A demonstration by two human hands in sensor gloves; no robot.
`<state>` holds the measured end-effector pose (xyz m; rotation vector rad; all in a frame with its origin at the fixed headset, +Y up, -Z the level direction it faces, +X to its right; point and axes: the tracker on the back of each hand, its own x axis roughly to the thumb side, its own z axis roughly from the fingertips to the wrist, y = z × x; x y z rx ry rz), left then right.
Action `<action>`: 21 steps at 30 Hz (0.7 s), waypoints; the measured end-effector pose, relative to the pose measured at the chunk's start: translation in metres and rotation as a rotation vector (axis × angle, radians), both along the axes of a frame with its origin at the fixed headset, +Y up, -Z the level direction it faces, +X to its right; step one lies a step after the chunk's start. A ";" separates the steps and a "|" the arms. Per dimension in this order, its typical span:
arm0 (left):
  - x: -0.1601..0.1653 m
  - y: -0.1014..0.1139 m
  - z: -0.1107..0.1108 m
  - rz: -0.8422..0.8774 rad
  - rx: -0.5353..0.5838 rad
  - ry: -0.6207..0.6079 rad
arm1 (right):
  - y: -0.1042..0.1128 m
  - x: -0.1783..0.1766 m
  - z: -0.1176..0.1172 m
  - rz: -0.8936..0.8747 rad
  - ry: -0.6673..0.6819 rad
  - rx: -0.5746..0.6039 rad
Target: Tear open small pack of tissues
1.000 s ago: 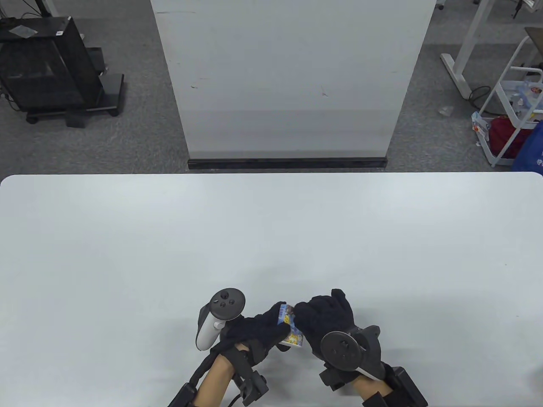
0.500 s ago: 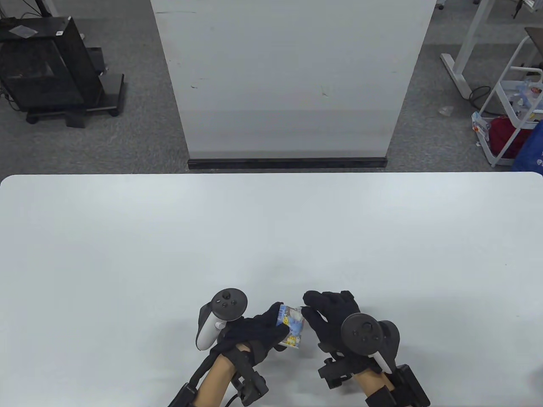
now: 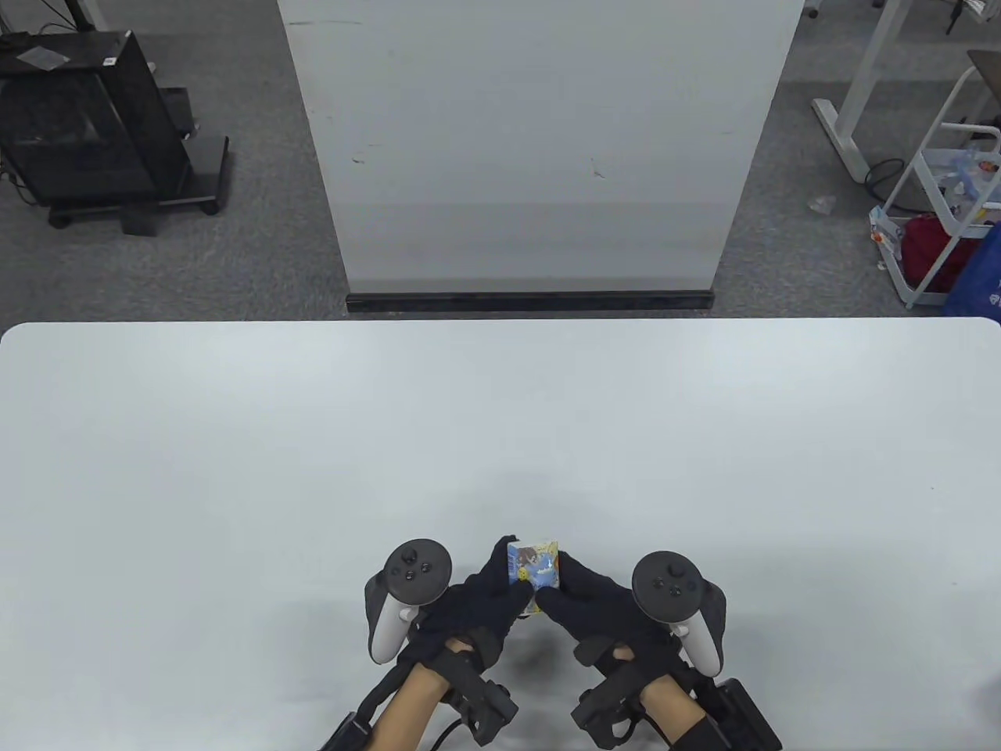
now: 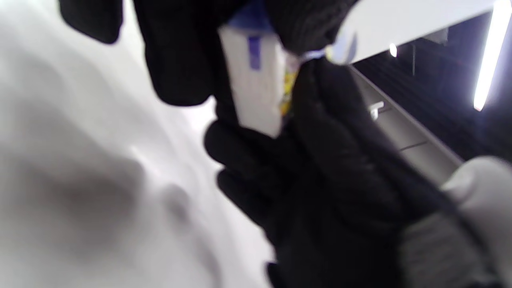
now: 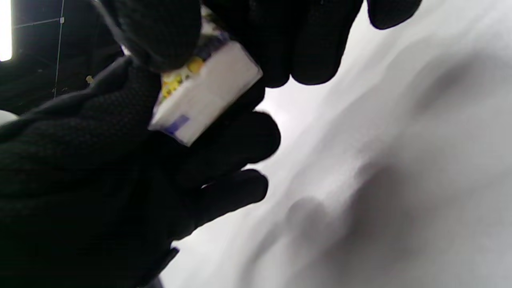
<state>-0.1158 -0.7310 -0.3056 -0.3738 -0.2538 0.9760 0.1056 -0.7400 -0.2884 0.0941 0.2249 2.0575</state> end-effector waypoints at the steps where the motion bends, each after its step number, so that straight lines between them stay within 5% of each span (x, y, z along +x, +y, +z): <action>1: 0.001 0.002 0.001 -0.040 0.026 -0.006 | 0.000 0.001 -0.001 0.002 0.001 0.004; 10: 0.008 0.016 0.010 -0.415 0.279 0.050 | 0.011 0.021 -0.004 0.088 -0.066 0.087; 16: -0.005 0.021 0.004 -0.666 0.444 0.152 | 0.020 0.063 -0.013 0.473 -0.268 0.124; 21: -0.017 0.016 -0.005 -0.766 0.444 0.194 | 0.018 0.098 -0.023 0.672 -0.378 0.017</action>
